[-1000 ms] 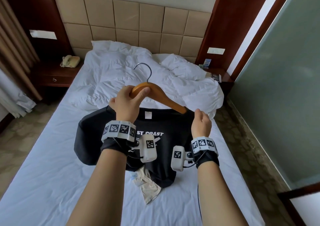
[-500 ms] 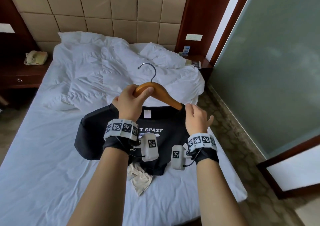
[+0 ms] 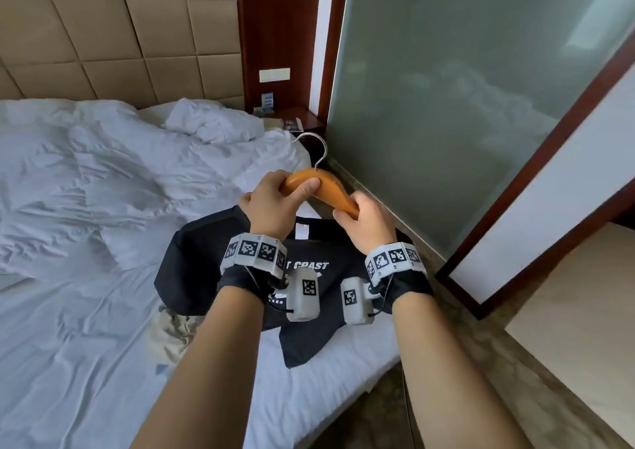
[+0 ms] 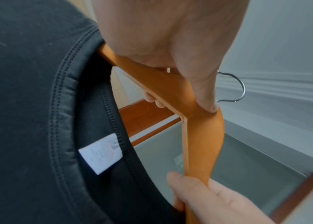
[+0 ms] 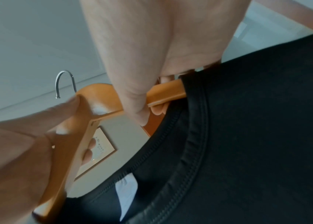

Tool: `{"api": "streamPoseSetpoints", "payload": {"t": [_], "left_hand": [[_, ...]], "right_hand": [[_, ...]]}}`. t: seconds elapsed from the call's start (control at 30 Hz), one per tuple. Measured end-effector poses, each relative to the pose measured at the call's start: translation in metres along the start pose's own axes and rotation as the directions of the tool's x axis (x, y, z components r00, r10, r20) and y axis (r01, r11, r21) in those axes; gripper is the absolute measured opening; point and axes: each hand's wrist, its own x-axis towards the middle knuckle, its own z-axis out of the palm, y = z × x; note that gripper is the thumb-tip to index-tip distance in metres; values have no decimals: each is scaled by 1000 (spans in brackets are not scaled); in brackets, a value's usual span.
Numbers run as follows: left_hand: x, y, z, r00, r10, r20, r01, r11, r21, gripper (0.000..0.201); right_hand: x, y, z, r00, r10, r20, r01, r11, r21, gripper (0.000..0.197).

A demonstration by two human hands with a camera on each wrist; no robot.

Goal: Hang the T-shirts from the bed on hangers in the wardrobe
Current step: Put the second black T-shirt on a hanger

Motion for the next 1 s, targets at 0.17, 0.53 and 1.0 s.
{"api": "streamPoseSetpoints", "payload": {"t": [0.17,0.53,1.0], "left_hand": [[0,74,72,979,160,128,-158,987,-25,50],[-23,231,242,900,248,358,-363,882,302,37],[-42,426,488,559,468,684,-705,702,96,22]], "right_hand": [[9,62,-96,996,-39,-84,35,998,-45,20],[-6,194,-316,972,74,-224,-113,980,-166,23],[-27,362,-526,842,342,-417,-463,854,-236,10]]}}
